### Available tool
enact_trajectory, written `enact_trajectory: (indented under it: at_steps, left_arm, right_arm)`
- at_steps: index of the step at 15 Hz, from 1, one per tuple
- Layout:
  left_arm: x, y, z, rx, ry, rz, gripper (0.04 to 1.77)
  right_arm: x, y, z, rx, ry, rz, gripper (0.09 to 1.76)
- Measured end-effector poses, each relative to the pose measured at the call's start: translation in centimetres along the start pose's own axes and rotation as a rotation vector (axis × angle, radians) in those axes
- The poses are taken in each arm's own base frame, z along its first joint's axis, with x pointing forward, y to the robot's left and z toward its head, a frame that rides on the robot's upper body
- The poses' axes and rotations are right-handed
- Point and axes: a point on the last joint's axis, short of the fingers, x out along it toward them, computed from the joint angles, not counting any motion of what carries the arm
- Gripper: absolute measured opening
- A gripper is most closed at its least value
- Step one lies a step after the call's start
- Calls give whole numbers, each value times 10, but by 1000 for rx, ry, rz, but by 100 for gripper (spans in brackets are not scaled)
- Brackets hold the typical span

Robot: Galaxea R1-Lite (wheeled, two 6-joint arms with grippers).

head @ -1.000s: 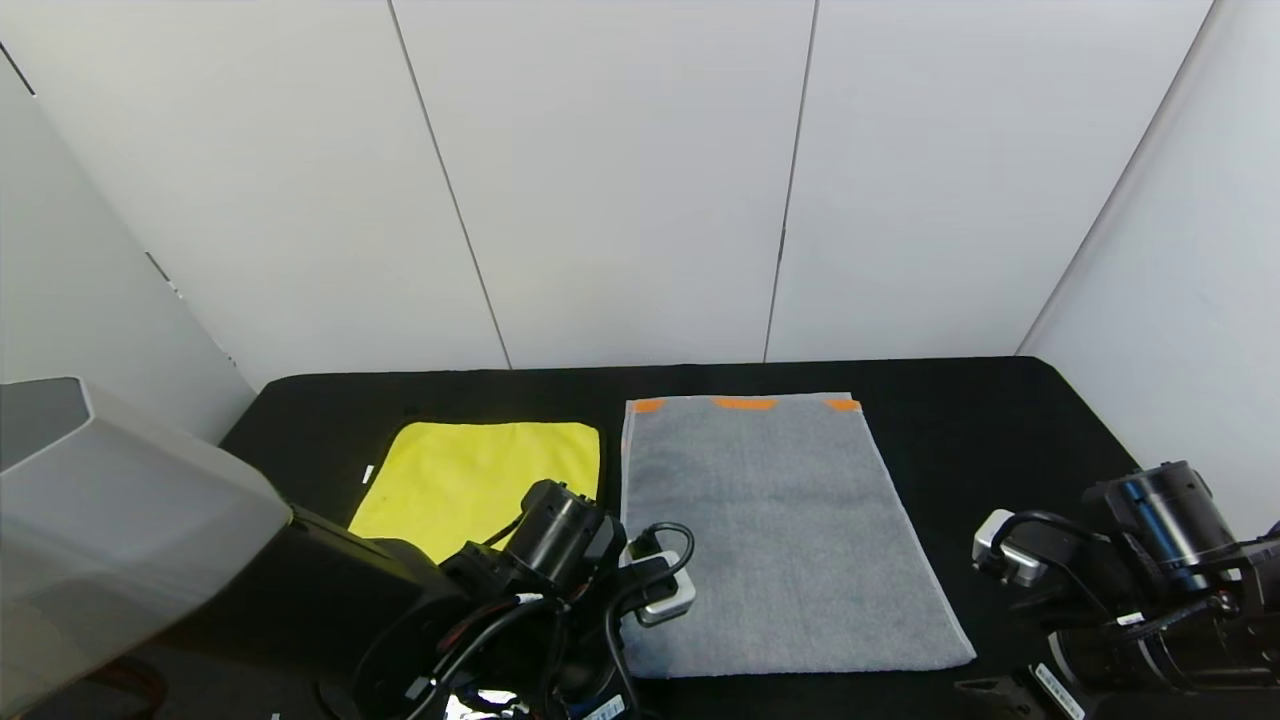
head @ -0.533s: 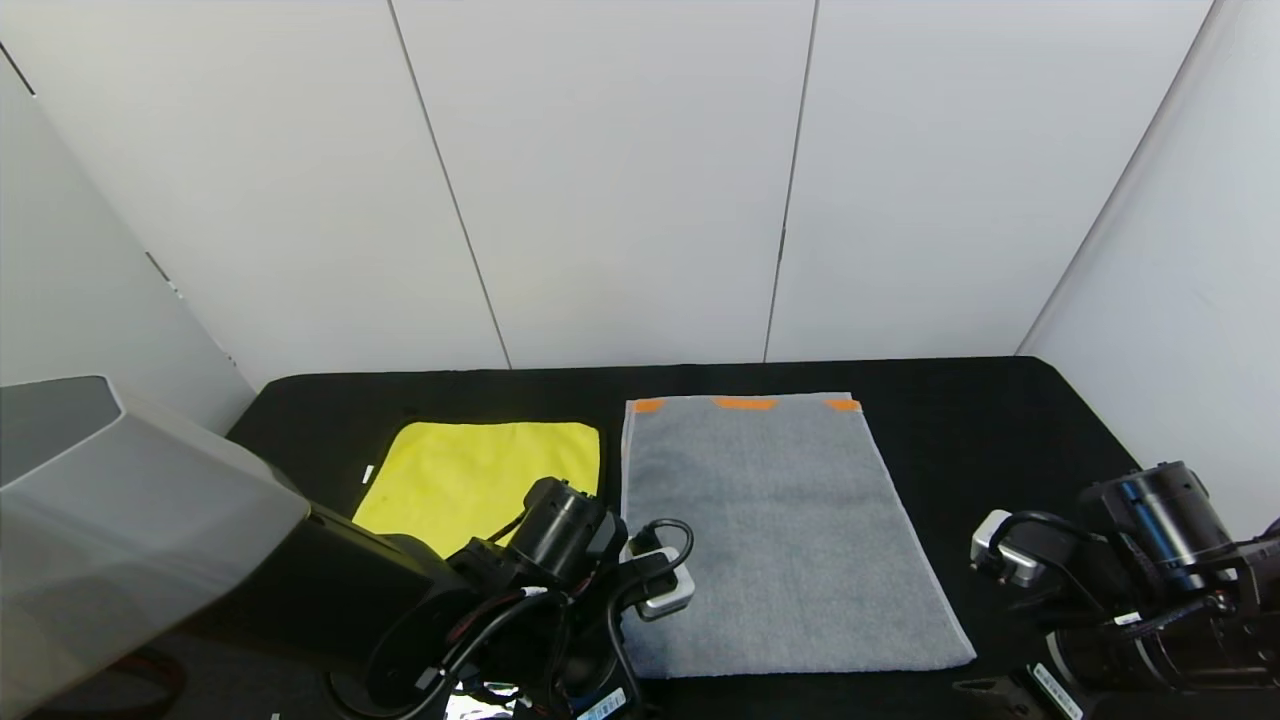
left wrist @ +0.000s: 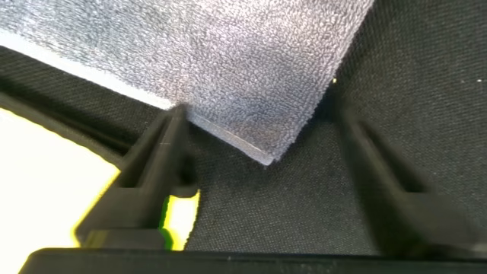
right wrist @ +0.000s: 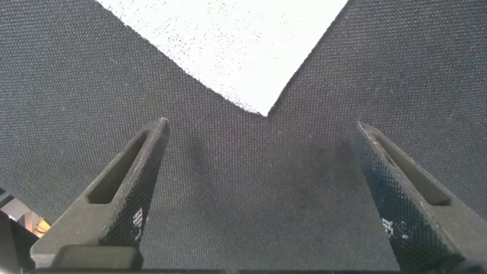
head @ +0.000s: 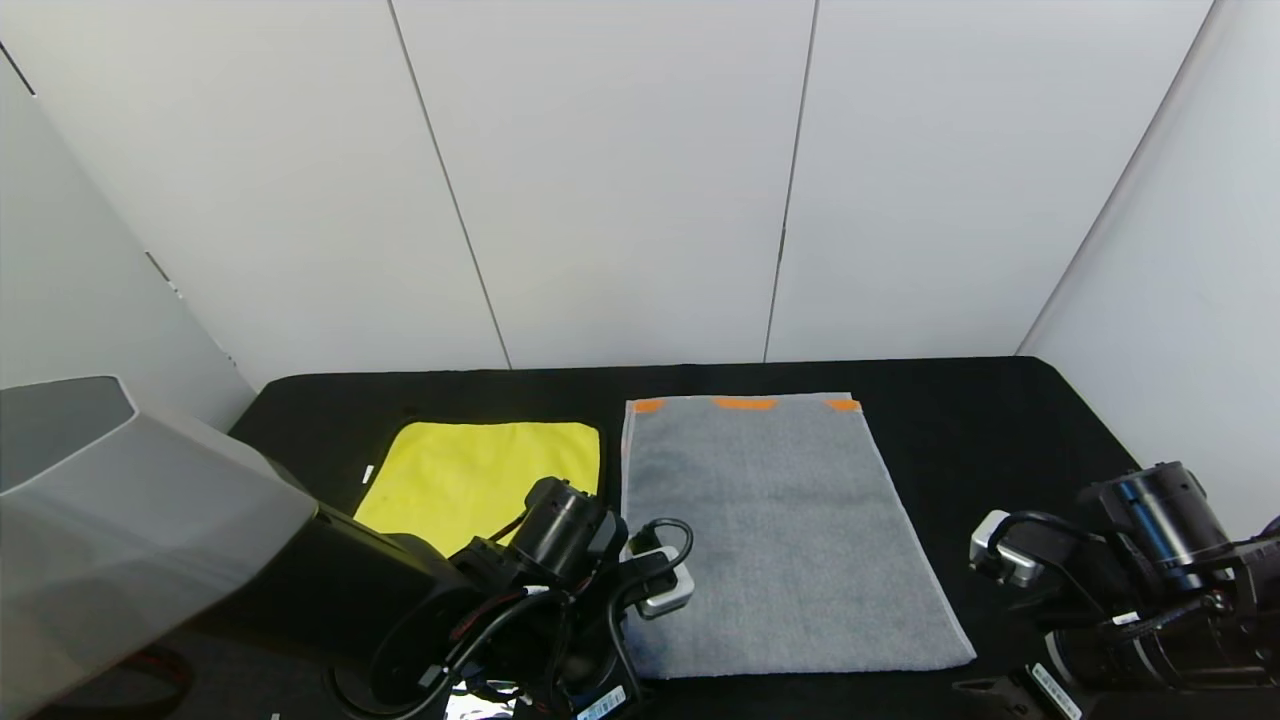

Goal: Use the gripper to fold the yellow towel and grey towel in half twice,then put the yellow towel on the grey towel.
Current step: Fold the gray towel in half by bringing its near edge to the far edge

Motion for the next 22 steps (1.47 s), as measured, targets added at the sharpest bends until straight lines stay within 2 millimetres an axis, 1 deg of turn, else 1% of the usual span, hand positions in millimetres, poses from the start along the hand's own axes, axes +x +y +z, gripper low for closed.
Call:
enact_trajectory:
  at_steps: [2, 4, 5, 6, 15, 22]
  left_arm:
    - [1, 0, -1, -1, 4, 1, 102]
    - [3, 0, -1, 1, 6, 3, 82]
    - [4, 0, -1, 2, 7, 3, 68]
    - [4, 1, -1, 1, 7, 4, 12]
    - [3, 3, -1, -3, 8, 4, 12]
    - [4, 2, -2, -5, 8, -2, 12]
  right_arm:
    - [0, 0, 0, 0, 1, 2, 171]
    - [0, 0, 0, 1, 1, 2, 171]
    - [0, 0, 0, 0, 1, 3, 171]
    - [0, 0, 0, 0, 1, 3, 171]
    - [2, 0, 1, 2, 0, 4, 171]
    - [13, 5, 6, -15, -3, 2, 171]
